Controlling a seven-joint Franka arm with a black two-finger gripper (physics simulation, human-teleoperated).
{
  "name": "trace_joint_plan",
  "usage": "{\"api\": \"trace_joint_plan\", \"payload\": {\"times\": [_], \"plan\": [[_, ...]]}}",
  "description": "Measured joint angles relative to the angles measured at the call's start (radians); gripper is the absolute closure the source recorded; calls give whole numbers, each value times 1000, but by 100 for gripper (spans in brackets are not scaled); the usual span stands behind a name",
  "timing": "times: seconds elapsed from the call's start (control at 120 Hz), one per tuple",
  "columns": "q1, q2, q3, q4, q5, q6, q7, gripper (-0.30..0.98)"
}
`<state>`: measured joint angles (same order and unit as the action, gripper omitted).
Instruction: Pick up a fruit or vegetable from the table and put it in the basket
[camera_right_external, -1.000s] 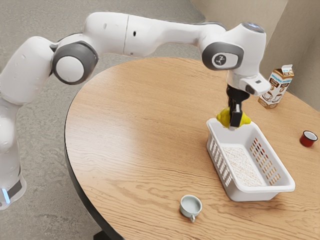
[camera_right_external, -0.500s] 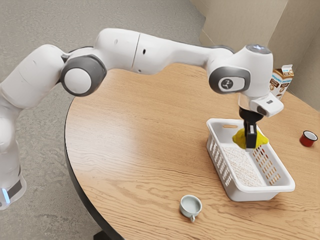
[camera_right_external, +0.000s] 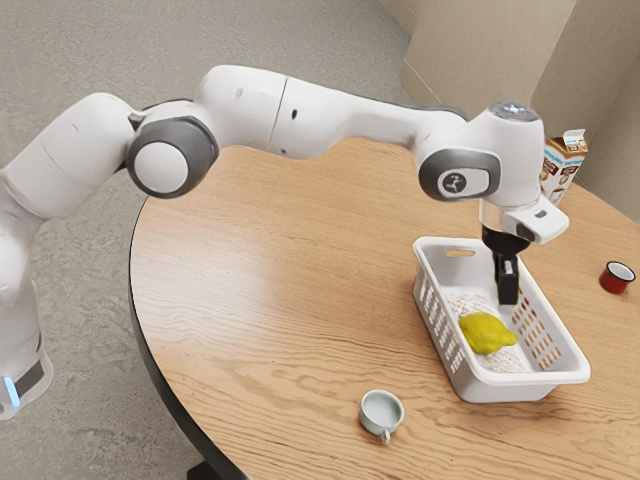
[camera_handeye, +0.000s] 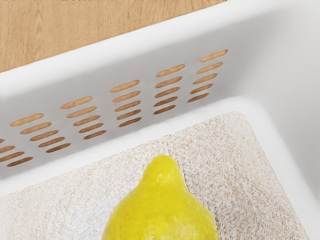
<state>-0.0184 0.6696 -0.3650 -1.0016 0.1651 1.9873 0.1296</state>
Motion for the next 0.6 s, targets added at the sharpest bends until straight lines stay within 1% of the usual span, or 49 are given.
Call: {"api": "trace_joint_plan", "payload": {"times": [0.108, 0.167, 0.25, 0.35, 0.408, 0.475, 0.6], "plan": [[-1, -8, 0, -1, -1, 0, 3, 2], [0, -77, 24, -3, -8, -55, 4, 2], [2, -256, 124, -83, -31, -180, 5, 1], [8, -438, 303, -235, -44, -285, 9, 0], [23, -531, 353, -334, -46, -314, 14, 0], [36, -566, 372, -375, -47, -339, 21, 0], [28, -575, 378, -395, -47, -372, 30, 0]]}}
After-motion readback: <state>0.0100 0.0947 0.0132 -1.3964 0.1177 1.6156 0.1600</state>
